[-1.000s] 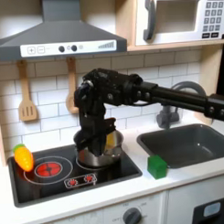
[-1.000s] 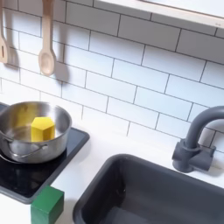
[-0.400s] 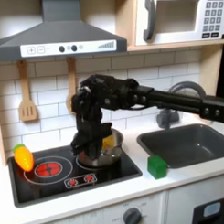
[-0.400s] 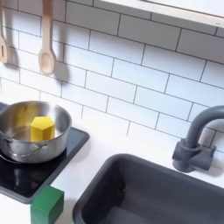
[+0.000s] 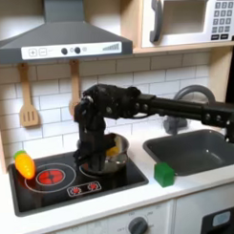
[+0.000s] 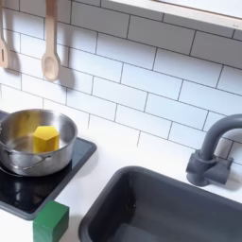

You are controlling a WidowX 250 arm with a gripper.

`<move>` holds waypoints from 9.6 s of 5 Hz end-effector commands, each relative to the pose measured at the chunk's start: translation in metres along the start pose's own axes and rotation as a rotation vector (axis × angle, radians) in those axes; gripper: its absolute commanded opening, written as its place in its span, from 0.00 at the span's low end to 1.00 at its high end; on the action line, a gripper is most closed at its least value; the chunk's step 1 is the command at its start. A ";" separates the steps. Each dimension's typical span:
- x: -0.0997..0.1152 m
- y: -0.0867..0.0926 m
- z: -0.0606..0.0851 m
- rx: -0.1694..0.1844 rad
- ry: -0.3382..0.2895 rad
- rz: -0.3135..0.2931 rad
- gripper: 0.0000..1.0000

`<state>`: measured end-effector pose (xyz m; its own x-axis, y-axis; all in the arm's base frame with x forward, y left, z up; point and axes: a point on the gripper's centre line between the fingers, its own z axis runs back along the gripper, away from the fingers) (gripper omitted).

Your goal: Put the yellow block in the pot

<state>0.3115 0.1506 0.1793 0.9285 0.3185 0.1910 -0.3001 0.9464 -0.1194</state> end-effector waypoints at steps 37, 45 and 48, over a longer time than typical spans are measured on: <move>0.108 0.030 0.044 -0.003 -0.648 0.020 1.00; 0.155 0.056 0.043 -0.076 -0.894 -0.182 1.00; 0.173 0.054 0.047 -0.112 -0.948 -0.154 1.00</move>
<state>0.4419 0.2641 0.2527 0.3762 0.1453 0.9151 -0.1321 0.9860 -0.1022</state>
